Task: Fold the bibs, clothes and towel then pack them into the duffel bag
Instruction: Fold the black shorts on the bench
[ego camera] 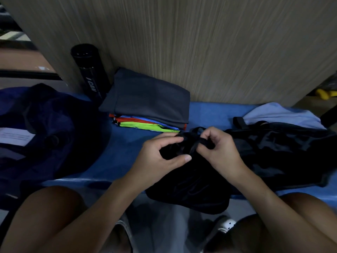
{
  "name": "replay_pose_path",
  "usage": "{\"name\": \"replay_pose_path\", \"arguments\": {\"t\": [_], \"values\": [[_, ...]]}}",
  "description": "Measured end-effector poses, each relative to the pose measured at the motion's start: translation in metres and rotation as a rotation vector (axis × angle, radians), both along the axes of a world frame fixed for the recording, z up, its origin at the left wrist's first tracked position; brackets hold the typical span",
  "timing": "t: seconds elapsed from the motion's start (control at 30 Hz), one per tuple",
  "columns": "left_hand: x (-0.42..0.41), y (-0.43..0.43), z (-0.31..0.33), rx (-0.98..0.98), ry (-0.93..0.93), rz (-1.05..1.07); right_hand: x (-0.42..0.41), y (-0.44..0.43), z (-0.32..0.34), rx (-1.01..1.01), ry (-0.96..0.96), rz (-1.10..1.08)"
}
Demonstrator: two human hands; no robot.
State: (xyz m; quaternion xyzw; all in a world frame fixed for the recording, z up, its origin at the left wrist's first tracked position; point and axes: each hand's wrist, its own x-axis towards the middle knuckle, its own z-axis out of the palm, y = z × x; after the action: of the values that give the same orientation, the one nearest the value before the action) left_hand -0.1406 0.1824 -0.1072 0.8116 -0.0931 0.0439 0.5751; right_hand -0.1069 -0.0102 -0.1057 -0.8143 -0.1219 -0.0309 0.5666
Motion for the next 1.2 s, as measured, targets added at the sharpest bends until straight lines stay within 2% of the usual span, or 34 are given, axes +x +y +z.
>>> {"name": "replay_pose_path", "arguments": {"t": [0.3,0.4,0.53,0.67,0.77,0.87,0.93,1.0,1.13,1.2], "values": [[0.006,-0.008,-0.011,0.007,-0.13,0.156,0.008,0.011,-0.01,-0.08,-0.059,0.025],[0.01,-0.004,-0.011,-0.086,-0.068,0.207,0.005,0.008,-0.008,-0.122,-0.093,-0.009],[0.011,-0.003,-0.006,-0.127,-0.047,0.142,-0.009,-0.009,-0.005,-0.206,-0.099,-0.037],[0.01,0.0,-0.013,-0.023,-0.041,0.076,-0.03,-0.04,-0.006,-0.558,-0.084,-0.074],[0.007,-0.002,-0.015,0.027,-0.065,0.06,-0.044,-0.058,-0.007,-0.9,0.045,-0.051],[0.003,-0.005,-0.014,0.045,-0.075,0.047,-0.052,-0.063,-0.009,-1.012,0.15,0.028],[-0.001,-0.006,-0.014,0.051,-0.065,0.025,-0.055,-0.06,-0.011,-0.951,0.121,0.068],[-0.005,-0.007,-0.014,0.05,-0.061,0.006,-0.056,-0.057,-0.013,-0.765,0.123,0.052],[-0.011,-0.012,-0.013,0.031,-0.074,-0.017,-0.05,-0.045,-0.005,-0.075,0.335,-0.08],[-0.012,-0.014,-0.012,0.006,-0.064,-0.034,-0.048,-0.036,0.0,0.21,0.478,-0.088]]}}
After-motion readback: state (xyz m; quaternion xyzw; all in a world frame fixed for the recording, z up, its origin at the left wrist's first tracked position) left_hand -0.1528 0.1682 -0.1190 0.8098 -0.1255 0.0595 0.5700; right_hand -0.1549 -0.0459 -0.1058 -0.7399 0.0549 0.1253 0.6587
